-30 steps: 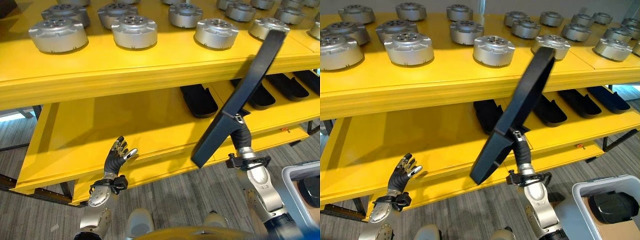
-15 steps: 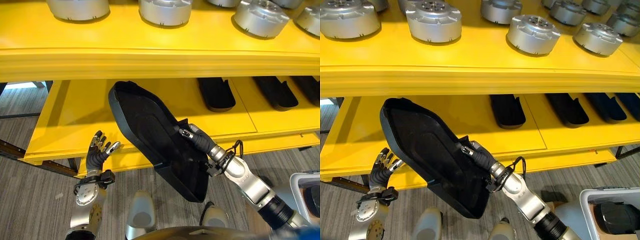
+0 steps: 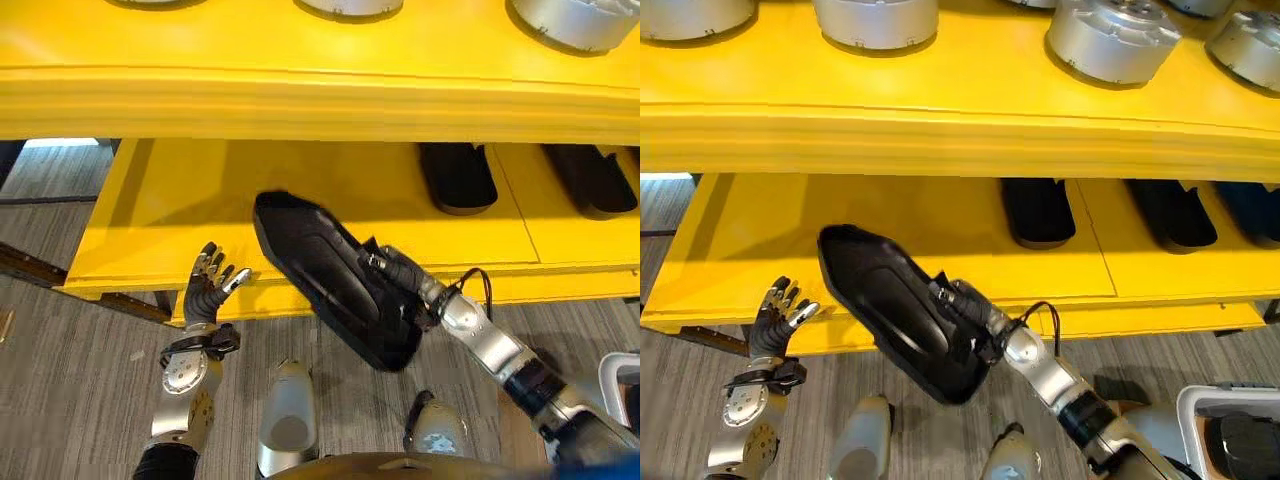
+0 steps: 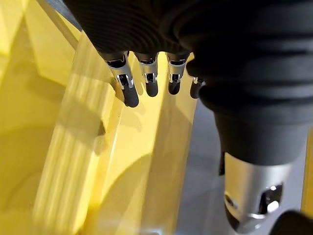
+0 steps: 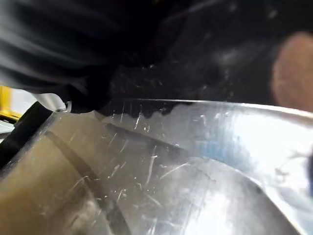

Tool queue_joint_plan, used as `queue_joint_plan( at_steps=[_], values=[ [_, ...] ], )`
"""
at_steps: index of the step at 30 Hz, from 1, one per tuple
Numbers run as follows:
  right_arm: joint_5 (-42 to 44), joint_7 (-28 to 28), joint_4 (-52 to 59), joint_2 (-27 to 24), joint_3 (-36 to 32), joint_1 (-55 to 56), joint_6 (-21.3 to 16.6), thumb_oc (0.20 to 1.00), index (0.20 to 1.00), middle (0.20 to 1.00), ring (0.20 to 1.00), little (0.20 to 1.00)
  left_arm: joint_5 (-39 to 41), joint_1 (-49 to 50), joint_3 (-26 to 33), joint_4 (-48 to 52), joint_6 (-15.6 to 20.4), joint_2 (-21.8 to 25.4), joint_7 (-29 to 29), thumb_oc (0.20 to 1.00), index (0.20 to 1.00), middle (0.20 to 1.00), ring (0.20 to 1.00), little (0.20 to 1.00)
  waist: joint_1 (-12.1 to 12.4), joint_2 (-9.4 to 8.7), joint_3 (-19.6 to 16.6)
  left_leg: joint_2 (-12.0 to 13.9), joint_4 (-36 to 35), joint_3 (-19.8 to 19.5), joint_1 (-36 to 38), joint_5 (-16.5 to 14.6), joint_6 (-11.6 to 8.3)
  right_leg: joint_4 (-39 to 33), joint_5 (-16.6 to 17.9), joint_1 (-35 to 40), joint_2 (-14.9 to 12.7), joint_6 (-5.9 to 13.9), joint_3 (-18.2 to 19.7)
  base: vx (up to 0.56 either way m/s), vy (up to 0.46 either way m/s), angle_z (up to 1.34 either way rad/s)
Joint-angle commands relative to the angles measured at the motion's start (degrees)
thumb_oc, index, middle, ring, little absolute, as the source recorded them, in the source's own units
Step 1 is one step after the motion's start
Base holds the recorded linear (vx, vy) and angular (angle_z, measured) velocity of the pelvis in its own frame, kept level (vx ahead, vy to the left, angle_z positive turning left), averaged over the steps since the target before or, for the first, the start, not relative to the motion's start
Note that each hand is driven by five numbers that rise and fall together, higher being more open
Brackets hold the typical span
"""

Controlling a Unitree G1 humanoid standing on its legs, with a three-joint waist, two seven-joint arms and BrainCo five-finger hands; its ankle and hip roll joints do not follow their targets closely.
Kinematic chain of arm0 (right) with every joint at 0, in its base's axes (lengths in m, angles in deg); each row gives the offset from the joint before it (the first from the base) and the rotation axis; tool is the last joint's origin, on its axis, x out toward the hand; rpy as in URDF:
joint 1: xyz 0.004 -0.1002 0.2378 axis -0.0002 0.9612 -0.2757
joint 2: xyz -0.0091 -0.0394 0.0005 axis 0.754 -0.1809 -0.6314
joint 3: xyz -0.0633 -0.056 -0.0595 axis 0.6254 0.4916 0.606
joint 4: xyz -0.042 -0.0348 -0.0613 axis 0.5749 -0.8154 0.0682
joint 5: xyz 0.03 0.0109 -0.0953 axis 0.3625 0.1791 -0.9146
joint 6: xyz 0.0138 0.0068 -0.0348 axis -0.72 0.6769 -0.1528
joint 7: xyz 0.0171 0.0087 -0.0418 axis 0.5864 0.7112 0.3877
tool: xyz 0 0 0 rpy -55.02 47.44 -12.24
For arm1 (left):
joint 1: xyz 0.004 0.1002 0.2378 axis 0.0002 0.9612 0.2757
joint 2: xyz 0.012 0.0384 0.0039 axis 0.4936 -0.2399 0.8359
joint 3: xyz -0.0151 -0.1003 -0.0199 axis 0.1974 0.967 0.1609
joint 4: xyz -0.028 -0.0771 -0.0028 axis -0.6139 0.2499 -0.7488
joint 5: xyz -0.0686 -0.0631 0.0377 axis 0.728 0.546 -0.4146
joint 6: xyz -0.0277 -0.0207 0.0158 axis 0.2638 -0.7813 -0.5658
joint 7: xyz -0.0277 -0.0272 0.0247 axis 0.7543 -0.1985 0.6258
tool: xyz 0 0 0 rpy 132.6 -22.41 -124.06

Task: Move parts from the plastic box to the shelf.

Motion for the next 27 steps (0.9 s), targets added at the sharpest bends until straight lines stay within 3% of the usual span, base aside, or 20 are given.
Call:
queue_joint_plan(
  at_steps=[1,5,13,18,22,27],
  values=[
    [5.6,-4.9,1.9,5.2,-0.7,-4.2,-4.0,0.2,0.2,0.2,0.2,0.2,2.1,2.3,-1.2,4.3,2.0,3.3,0.7,1.0,1.0,1.0,1.0,1.0,1.5,-0.5,-5.7,2.2,-0.7,-0.7,-1.7,4.5,-0.21,9.7,-1.4,-4.8,-1.3,-0.93,3.3,-0.02,-0.001,0.22],
    [8.5,-8.8,-2.6,11.6,-0.1,-12.3,-3.2,0.2,0.2,0.2,0.2,0.2,3.9,2.5,-3.5,5.9,1.2,4.9,1.1,1.0,1.0,1.0,1.0,1.0,3.9,-0.12,-5.4,1.3,-0.5,-1.0,-2.5,4.4,0.34,9.6,-1.2,-5.1,-1.7,-0.98,3.1,0.01,0.006,0.13],
    [15.1,-12.5,-7.7,15.8,-2.7,-20.5,-2.7,0.2,0.2,0.2,0.2,0.2,5.2,1.4,-6.4,6.0,0.1,6.4,0.9,1.0,1.0,1.0,1.0,1.0,5.6,-0.11,-5.3,0.1,2.2,-1.7,-4.5,3.3,1.16,12.4,-2.4,-6.8,-2.6,-1.41,3.7,0.0,0.004,0.03],
    [18.7,-14.9,-12.0,16.0,-5.9,-25.5,-2.8,0.2,0.2,0.2,0.2,0.2,6.2,1.6,-8.0,6.5,-0.5,7.2,1.5,1.0,1.0,1.0,1.0,1.0,5.8,-0.12,-6.0,-0.3,4.6,-2.0,-7.0,2.6,1.53,14.9,-3.3,-9.6,-2.8,-1.71,4.5,-0.04,0.016,0.0],
    [22.0,-17.9,-18.5,14.2,-9.2,-33.9,-2.7,0.2,0.2,0.2,0.2,0.2,7.6,1.0,-11.0,7.2,-1.4,9.0,2.5,1.0,1.0,1.0,1.0,1.0,5.5,0.1,-7.5,-1.2,11.1,-3.0,-14.1,0.6,2.39,21.2,-5.2,-17.7,-2.4,-2.31,7.6,-0.14,0.053,-0.07],
    [23.5,-19.0,-23.1,13.0,-9.9,-38.4,-2.7,0.2,0.2,0.2,0.2,0.2,7.8,0.5,-12.6,8.0,-1.6,9.9,2.9,1.0,1.0,1.0,1.0,1.0,5.3,-0.02,-7.9,-1.3,14.7,-3.4,-18.1,-0.3,2.89,24.2,-6.3,-21.6,-1.8,-2.91,8.6,-0.07,0.021,-0.05]
  ],
)
